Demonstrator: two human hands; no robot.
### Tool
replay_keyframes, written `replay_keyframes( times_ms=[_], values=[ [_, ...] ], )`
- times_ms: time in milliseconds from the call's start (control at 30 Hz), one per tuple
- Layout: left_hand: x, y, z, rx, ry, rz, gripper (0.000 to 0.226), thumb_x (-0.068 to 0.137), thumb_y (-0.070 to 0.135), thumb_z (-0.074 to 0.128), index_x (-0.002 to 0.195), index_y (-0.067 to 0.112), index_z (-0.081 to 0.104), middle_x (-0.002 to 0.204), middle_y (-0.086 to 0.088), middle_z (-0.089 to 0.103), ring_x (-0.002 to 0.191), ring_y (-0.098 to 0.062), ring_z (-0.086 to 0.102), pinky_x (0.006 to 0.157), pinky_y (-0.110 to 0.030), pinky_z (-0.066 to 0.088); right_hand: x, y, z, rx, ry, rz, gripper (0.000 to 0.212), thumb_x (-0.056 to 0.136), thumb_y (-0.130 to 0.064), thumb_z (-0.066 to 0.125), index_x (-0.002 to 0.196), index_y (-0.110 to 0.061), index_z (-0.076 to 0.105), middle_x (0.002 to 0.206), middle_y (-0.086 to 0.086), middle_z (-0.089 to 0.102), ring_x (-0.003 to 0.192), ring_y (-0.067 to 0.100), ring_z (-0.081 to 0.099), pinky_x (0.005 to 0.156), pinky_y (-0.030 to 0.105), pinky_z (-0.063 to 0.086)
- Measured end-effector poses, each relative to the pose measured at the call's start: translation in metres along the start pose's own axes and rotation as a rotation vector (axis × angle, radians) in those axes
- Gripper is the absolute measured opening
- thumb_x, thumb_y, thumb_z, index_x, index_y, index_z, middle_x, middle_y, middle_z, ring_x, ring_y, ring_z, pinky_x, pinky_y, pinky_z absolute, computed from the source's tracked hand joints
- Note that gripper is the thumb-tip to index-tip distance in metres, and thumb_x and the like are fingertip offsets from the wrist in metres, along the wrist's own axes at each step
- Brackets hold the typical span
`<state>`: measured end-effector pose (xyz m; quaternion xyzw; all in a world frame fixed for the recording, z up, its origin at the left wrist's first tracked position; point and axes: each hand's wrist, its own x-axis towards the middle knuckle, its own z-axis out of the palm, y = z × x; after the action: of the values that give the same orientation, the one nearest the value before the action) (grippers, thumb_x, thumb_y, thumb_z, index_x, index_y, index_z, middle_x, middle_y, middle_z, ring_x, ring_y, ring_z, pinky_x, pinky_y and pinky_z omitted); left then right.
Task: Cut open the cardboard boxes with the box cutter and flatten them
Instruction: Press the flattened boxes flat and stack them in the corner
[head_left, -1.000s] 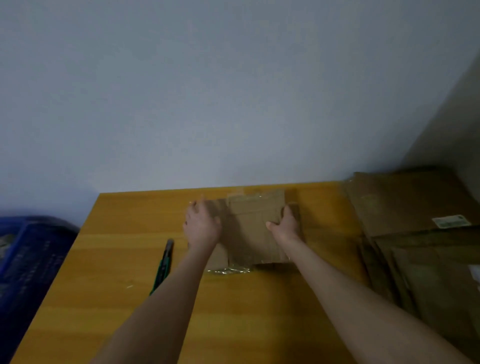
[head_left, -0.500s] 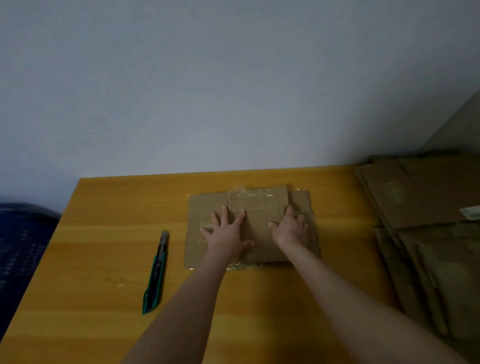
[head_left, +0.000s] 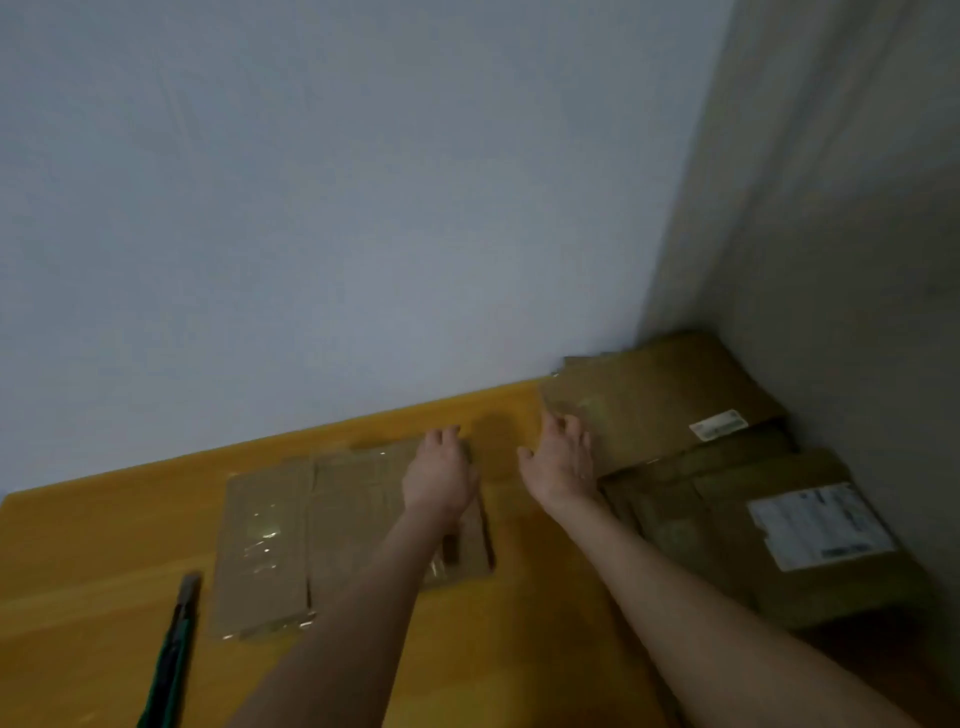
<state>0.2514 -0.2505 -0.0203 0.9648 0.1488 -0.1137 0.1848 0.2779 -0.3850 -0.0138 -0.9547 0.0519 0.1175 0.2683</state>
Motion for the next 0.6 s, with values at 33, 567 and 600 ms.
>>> replay_keyframes(
  times_ms=[33,567,600],
  values=[
    [0.003,0.023,0.008,-0.089,-0.048,-0.002,0.062,0.095,0.031,0.056,0.146,0.007,0.031,0.15,-0.013,0.034,0.135,-0.029,0.038,0.104,-0.041,0.039,0.005,0.016,-0.012,0.0,0.007,0.023,0.056,0.095,-0.033,0.053,0.145,-0.02,0.032,0.149,0.008,0.029,0.137,0.028,0.029,0.109,0.037,0.031],
    [0.051,0.176,0.04,-0.908,-0.078,-0.352,0.017,0.098,0.016,0.054,0.106,0.001,0.057,0.101,-0.015,0.059,0.09,-0.031,0.06,0.078,-0.042,0.056,0.047,0.149,-0.089,0.091,0.15,0.059,0.04,0.095,-0.031,0.054,0.133,-0.021,0.049,0.139,0.007,0.04,0.126,0.025,0.041,0.1,0.035,0.04],
    [0.051,0.175,0.04,-0.858,-0.042,-0.355,0.019,0.098,0.017,0.054,0.107,0.0,0.059,0.098,-0.014,0.059,0.089,-0.031,0.06,0.079,-0.043,0.056,0.049,0.151,-0.091,0.061,0.108,0.06,0.043,0.094,-0.032,0.056,0.135,-0.021,0.048,0.14,0.007,0.039,0.127,0.026,0.04,0.101,0.036,0.04]
  ],
)
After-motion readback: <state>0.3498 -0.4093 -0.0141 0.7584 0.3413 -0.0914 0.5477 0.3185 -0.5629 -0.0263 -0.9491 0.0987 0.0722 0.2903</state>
